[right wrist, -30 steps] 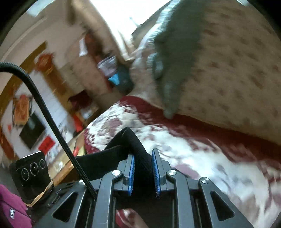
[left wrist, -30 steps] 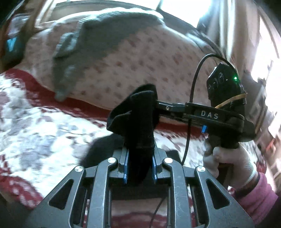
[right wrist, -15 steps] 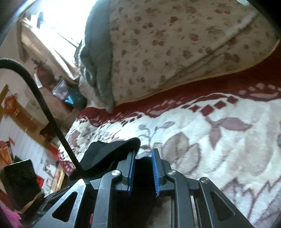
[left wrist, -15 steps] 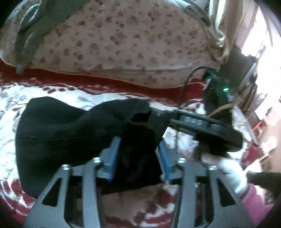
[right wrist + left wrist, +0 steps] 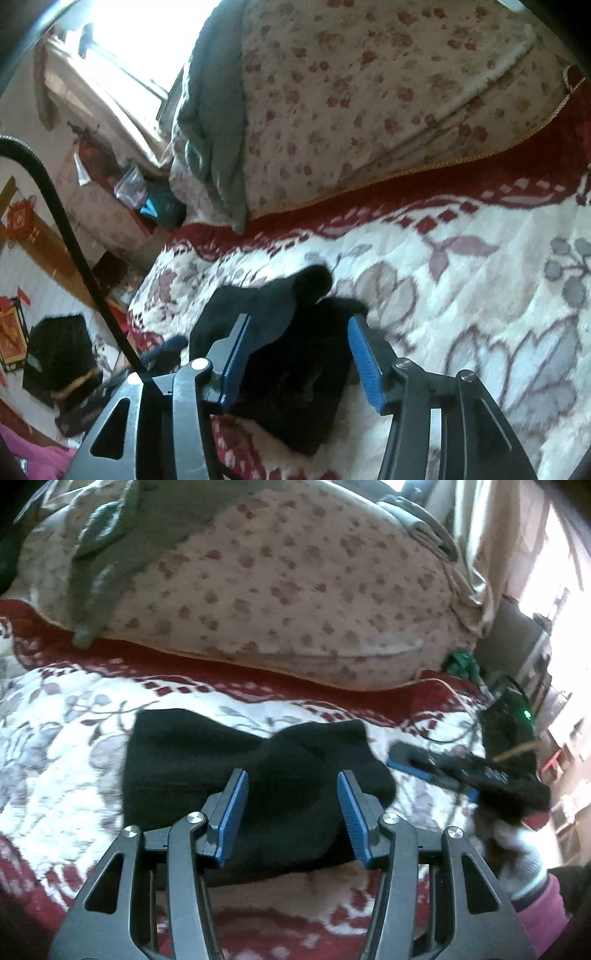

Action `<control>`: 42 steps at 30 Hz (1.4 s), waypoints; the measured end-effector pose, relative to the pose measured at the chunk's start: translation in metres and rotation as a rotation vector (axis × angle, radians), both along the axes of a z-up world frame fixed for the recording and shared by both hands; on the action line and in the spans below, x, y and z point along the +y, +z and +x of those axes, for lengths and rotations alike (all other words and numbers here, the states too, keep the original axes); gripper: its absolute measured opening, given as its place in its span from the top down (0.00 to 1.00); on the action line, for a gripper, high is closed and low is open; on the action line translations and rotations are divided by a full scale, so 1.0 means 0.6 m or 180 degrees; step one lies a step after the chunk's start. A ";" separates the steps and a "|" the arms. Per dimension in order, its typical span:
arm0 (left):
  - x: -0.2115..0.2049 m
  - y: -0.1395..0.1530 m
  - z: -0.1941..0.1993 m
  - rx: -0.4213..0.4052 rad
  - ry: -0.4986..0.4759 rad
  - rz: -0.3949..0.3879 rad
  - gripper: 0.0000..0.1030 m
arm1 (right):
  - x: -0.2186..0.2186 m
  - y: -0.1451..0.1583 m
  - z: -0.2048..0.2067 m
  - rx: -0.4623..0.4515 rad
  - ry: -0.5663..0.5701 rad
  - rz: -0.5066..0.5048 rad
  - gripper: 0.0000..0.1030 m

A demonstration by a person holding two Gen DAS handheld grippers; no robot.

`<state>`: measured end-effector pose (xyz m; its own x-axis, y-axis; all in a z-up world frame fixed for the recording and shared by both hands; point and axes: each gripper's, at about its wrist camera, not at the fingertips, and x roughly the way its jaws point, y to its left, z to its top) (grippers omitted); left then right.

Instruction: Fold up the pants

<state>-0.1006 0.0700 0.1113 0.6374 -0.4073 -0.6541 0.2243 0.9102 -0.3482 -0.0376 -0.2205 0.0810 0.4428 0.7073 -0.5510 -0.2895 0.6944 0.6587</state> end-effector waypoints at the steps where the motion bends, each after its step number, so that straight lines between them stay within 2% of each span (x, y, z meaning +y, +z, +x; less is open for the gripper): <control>1: 0.006 -0.003 0.001 0.0021 0.0039 0.0000 0.53 | 0.007 -0.003 -0.003 0.0040 0.0028 -0.0010 0.50; 6: 0.014 -0.018 0.001 0.0071 0.0120 0.0062 0.53 | 0.034 -0.018 -0.010 0.0165 0.0079 -0.0048 0.49; 10: 0.013 -0.023 0.002 0.0056 0.0149 0.0133 0.53 | 0.035 -0.016 -0.010 0.0199 0.0039 0.0055 0.48; 12: 0.016 -0.028 0.005 0.0080 0.0177 0.0123 0.53 | 0.041 -0.019 -0.008 0.0216 0.0088 -0.0038 0.49; 14: 0.019 -0.031 0.010 0.0102 0.0211 0.0122 0.53 | 0.054 -0.025 -0.009 0.0160 0.0194 -0.0200 0.66; 17: 0.027 -0.028 0.017 0.0057 0.0283 0.0192 0.53 | 0.067 -0.022 -0.023 0.0036 0.0334 -0.0377 0.76; 19: 0.040 -0.027 0.026 0.0038 0.0389 0.0213 0.53 | 0.070 -0.020 -0.039 0.0007 0.0419 -0.0343 0.77; 22: 0.051 -0.034 0.045 0.0068 0.0480 0.0288 0.53 | 0.070 -0.032 -0.055 0.0038 0.0413 -0.0476 0.77; 26: 0.054 -0.054 0.067 0.0154 0.0506 0.0408 0.53 | 0.057 -0.041 -0.056 0.0117 0.0278 -0.0364 0.77; 28: 0.056 -0.060 0.074 0.0182 0.0522 0.0449 0.53 | 0.043 -0.027 -0.056 0.0065 0.0106 -0.0248 0.73; 31: 0.061 -0.057 0.075 0.0160 0.0524 0.0404 0.53 | 0.022 -0.006 -0.041 -0.0060 -0.0110 -0.0138 0.44; 35: 0.059 -0.060 0.082 0.0155 0.0528 0.0468 0.53 | 0.035 -0.011 0.002 0.0021 -0.0090 -0.0125 0.43; 36: 0.055 -0.062 0.087 0.0159 0.0535 0.0511 0.53 | 0.040 -0.014 0.012 0.0033 -0.0080 -0.0154 0.45; 37: 0.051 -0.065 0.094 0.0169 0.0548 0.0572 0.53 | 0.048 -0.021 0.024 0.0070 -0.0043 -0.0171 0.54; 38: 0.049 -0.069 0.100 0.0175 0.0568 0.0622 0.53 | 0.056 -0.028 0.033 0.0110 0.0016 -0.0163 0.72; 39: 0.048 -0.072 0.106 0.0180 0.0588 0.0669 0.53 | 0.066 -0.032 0.039 0.0112 0.0103 -0.0182 0.78; 40: 0.048 -0.078 0.115 0.0217 0.0615 0.0743 0.53 | 0.074 -0.032 0.041 0.0069 0.0173 -0.0244 0.81; 42: 0.054 -0.085 0.122 0.0259 0.0644 0.0723 0.53 | 0.081 -0.026 0.035 -0.0043 0.0255 -0.0341 0.84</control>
